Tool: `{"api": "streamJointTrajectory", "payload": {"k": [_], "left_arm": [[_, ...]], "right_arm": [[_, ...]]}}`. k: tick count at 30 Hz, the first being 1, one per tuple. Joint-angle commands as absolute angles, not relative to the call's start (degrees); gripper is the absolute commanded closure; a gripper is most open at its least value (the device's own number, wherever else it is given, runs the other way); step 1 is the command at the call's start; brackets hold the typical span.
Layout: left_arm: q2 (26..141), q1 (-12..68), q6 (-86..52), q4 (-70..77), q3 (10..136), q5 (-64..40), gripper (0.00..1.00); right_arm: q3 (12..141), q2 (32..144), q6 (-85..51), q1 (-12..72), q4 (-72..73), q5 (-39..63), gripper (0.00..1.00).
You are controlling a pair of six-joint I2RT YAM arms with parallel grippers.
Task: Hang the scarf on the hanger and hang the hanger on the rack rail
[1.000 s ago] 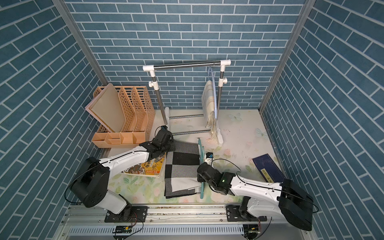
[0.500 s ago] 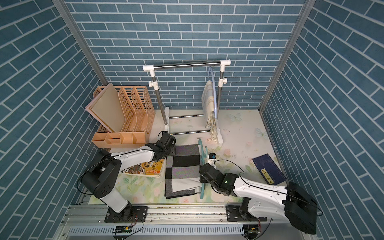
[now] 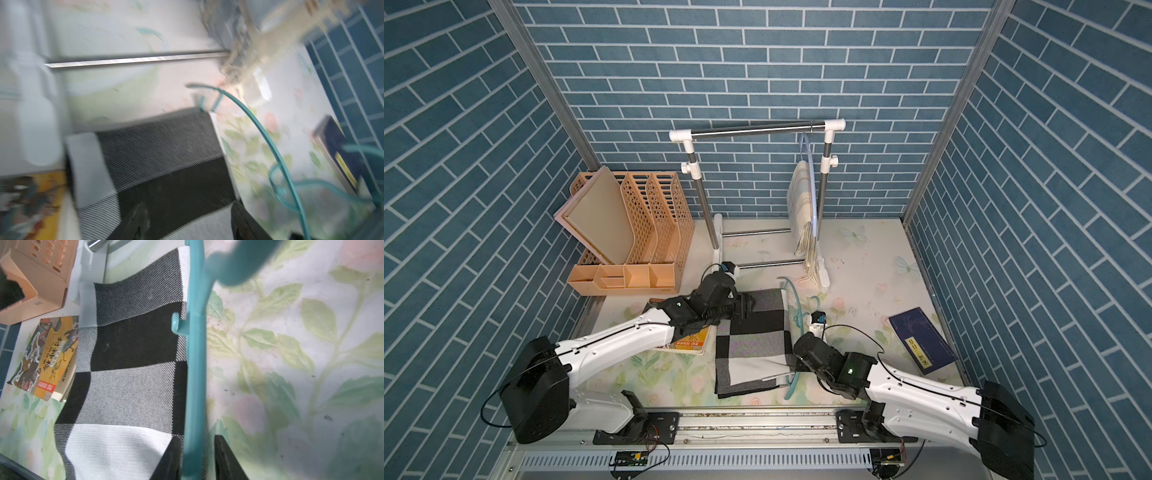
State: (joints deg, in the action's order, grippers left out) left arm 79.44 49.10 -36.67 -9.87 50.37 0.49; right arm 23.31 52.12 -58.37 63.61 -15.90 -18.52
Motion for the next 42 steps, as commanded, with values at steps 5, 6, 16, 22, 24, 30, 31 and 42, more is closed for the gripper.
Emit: {"api": "streamJointTrajectory", "payload": {"k": [5, 6, 16, 22, 24, 30, 31, 42], "left_arm": [[82.7, 60.8, -44.3, -3.3, 39.1, -2.7, 0.40], [82.7, 60.9, -44.8, -2.7, 37.7, -2.4, 0.41], [83.8, 60.9, -46.6, 0.8, 29.5, -0.2, 0.48], [82.8, 60.9, -46.9, 0.8, 28.0, 1.2, 0.48], [82.6, 60.9, -46.9, 0.8, 27.9, 1.2, 0.48], [82.8, 60.9, -47.0, 1.1, 27.3, 1.2, 0.49], [82.7, 60.9, -47.1, 1.1, 27.3, 1.2, 0.49], [81.9, 60.9, -47.3, 0.8, 26.6, 1.5, 0.49]], "right_arm": [[19.1, 48.1, -61.9, 63.4, -19.0, -17.9, 0.79], [18.9, 47.6, -62.2, 63.4, -19.0, -18.0, 0.81], [15.4, 42.7, -65.0, 63.3, -16.5, -15.9, 0.78], [12.0, 37.9, -65.4, 63.3, -11.0, -13.5, 0.76], [10.9, 36.8, -65.2, 63.3, -8.2, -12.2, 0.76], [9.8, 36.8, -64.1, 63.4, -2.6, -10.8, 0.72], [9.9, 36.8, -63.9, 63.4, -2.0, -11.2, 0.72], [13.0, 37.2, -60.8, 61.2, -3.4, -16.0, 0.69]]}}
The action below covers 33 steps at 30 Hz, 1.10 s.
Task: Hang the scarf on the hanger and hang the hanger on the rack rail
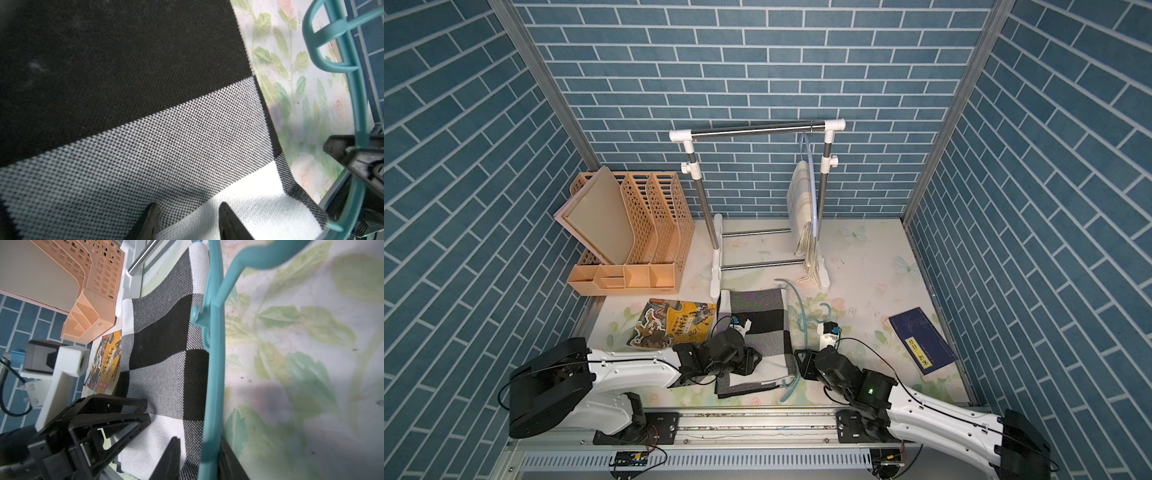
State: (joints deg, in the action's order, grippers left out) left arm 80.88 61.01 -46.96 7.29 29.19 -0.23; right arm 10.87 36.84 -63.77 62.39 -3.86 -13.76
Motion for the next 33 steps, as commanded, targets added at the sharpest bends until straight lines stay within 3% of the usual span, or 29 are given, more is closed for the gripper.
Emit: {"api": "streamJointTrajectory", "payload": {"k": [1, 13, 17, 28, 33], "left_arm": [[81.7, 60.9, -47.2, 0.8, 26.5, 1.5, 0.49], [79.3, 60.9, -47.5, 0.5, 26.3, 1.8, 0.49], [78.4, 60.9, -47.7, 0.0, 26.1, 2.0, 0.48], [63.5, 60.9, -47.0, -11.3, 36.8, 8.0, 0.27], [57.2, 60.8, -50.7, -5.7, 40.3, 12.2, 0.18]], "right_arm": [[13.2, 37.6, -60.3, 60.9, -2.9, -15.5, 0.71], [16.4, 48.0, -56.4, 59.8, 4.1, -11.3, 0.83], [17.4, 47.5, -55.4, 59.7, 2.4, -11.9, 1.00], [29.2, 46.1, -47.5, 59.8, -11.6, -13.5, 1.00], [33.7, 47.8, -45.7, 59.7, -14.0, -13.5, 1.00]]}}
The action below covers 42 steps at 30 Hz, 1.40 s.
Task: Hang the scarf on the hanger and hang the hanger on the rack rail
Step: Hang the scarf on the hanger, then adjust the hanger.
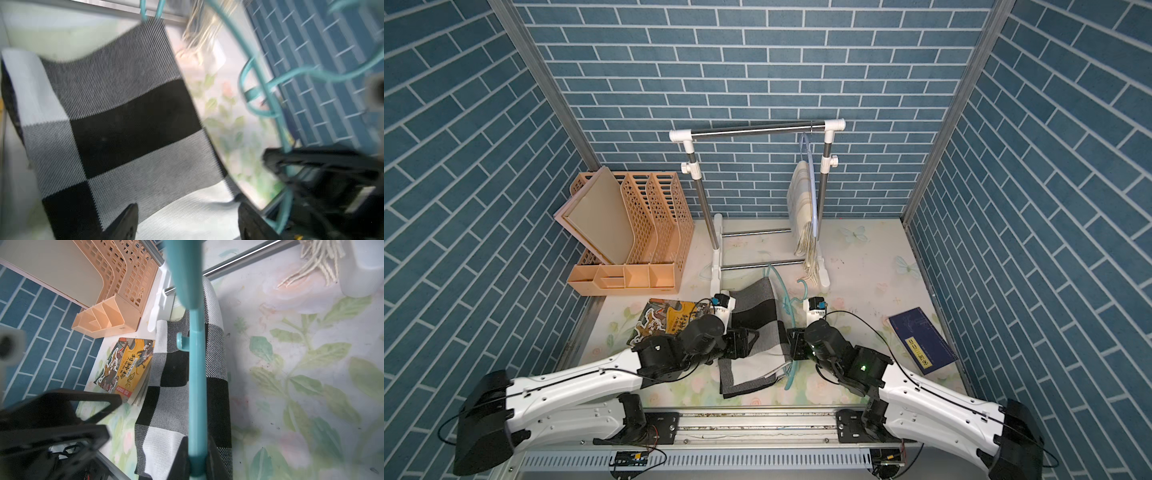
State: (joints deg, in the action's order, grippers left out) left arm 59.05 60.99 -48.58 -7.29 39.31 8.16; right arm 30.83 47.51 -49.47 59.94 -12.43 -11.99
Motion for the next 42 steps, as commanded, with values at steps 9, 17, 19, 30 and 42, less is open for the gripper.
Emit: {"api": "streamJointTrajectory", "payload": {"k": [9, 17, 19, 30, 42], "left_arm": [[63.1, 55.4, -62.4, 21.5, 38.1, 5.1, 0.12], [74.3, 49.0, -67.8, 32.2, 40.5, 0.0, 0.16], [76.8, 47.7, -70.0, 33.5, 41.8, -1.1, 0.19], [87.0, 46.9, -72.3, 34.2, 48.4, -9.8, 0.36], [88.3, 46.8, -73.4, 36.0, 48.9, -12.4, 1.00]], "right_arm": [[40.5, 51.7, -42.0, 59.9, -17.1, -13.7, 1.00], [43.7, 53.8, -40.4, 59.9, -18.2, -13.0, 1.00], [44.2, 54.2, -40.1, 59.9, -18.5, -12.7, 1.00], [48.4, 56.7, -37.5, 59.9, -21.4, -12.2, 1.00], [52.2, 59.3, -34.7, 59.9, -23.9, -11.9, 1.00]]}}
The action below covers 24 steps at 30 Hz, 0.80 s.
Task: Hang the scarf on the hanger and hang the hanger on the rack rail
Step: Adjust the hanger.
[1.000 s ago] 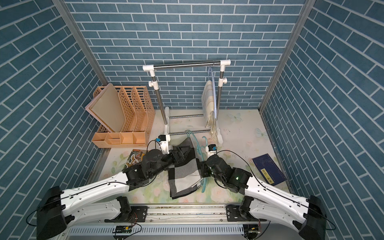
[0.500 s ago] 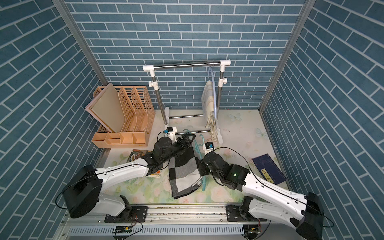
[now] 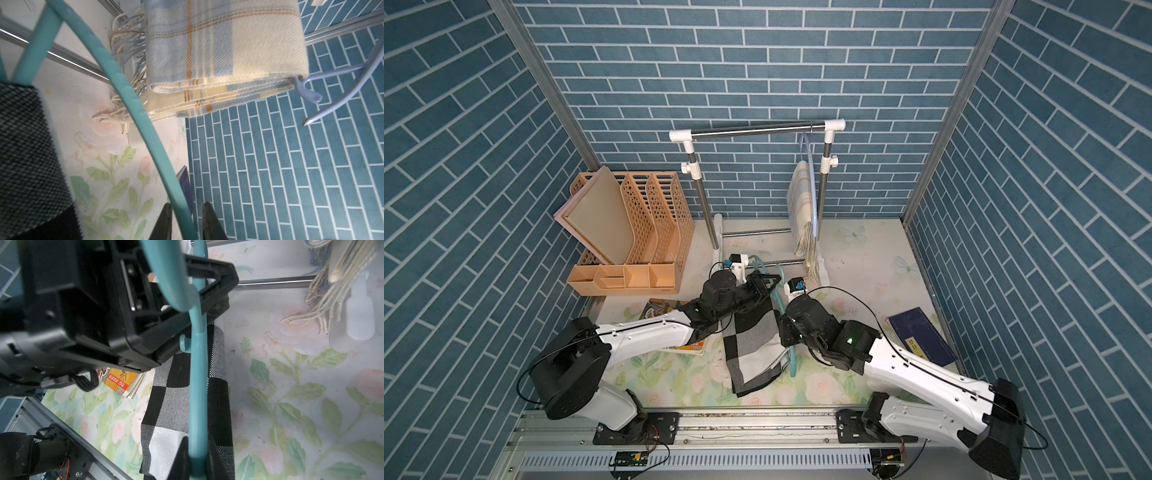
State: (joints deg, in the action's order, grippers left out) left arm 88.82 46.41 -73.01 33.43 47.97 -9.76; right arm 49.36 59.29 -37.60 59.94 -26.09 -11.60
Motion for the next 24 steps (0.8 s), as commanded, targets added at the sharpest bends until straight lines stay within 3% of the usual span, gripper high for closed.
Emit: {"api": "streamJointTrajectory", "payload": {"k": [1, 6, 9, 17, 24], "left_arm": [[88.0, 46.7, -73.8, 36.6, 48.7, -12.5, 1.00], [86.6, 46.3, -77.0, 41.9, 46.9, -13.2, 1.00], [85.4, 46.1, -77.8, 42.0, 47.0, -13.2, 1.00], [82.9, 45.3, -77.8, 39.1, 48.2, -12.8, 1.00], [80.2, 43.5, -76.4, 33.7, 50.6, -11.7, 1.00]], "right_arm": [[52.4, 59.3, -34.5, 59.9, -24.2, -12.2, 1.00], [52.7, 58.9, -33.2, 59.9, -25.8, -12.6, 1.00], [52.3, 57.8, -32.5, 59.9, -26.5, -12.8, 0.73], [49.9, 54.6, -31.0, 59.9, -27.0, -12.2, 0.50], [46.8, 50.0, -30.9, 61.0, -25.1, -11.0, 0.45]]}}
